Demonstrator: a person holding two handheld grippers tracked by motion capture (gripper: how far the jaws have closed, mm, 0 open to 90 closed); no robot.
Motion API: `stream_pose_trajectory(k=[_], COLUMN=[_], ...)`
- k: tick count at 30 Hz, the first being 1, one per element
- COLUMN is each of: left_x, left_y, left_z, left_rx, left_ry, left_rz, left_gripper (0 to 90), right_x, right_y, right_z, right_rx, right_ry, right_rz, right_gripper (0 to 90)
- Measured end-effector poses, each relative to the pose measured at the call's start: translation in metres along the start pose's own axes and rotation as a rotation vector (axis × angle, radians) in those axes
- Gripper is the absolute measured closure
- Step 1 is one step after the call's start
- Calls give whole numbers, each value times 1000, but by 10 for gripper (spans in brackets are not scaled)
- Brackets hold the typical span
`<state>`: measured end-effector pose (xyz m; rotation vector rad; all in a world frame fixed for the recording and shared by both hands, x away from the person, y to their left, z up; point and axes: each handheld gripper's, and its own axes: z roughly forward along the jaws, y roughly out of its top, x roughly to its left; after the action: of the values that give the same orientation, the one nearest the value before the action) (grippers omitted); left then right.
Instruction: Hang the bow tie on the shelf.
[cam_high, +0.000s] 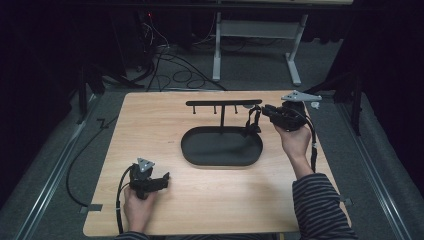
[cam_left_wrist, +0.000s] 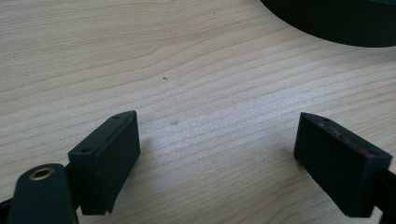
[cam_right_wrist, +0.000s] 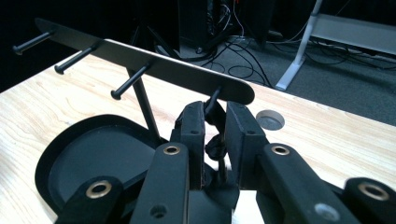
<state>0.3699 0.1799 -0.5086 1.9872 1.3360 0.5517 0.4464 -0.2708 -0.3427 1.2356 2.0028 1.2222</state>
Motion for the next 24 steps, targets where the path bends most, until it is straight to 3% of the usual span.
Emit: stream_pose_trajectory(k=[14, 24], left_x=[0, 0], left_y=[0, 0], left_z=[0, 0], left_rx=[0, 0], left_ry=[0, 1], left_rz=[0, 0], left_gripper=[149, 149], right_x=[-8, -11], right_y=[-11, -19], right_z=[-8, -24], right_rx=[26, 5], right_ry=[-16, -9], right_rz=[15, 25], right_gripper=[770, 744])
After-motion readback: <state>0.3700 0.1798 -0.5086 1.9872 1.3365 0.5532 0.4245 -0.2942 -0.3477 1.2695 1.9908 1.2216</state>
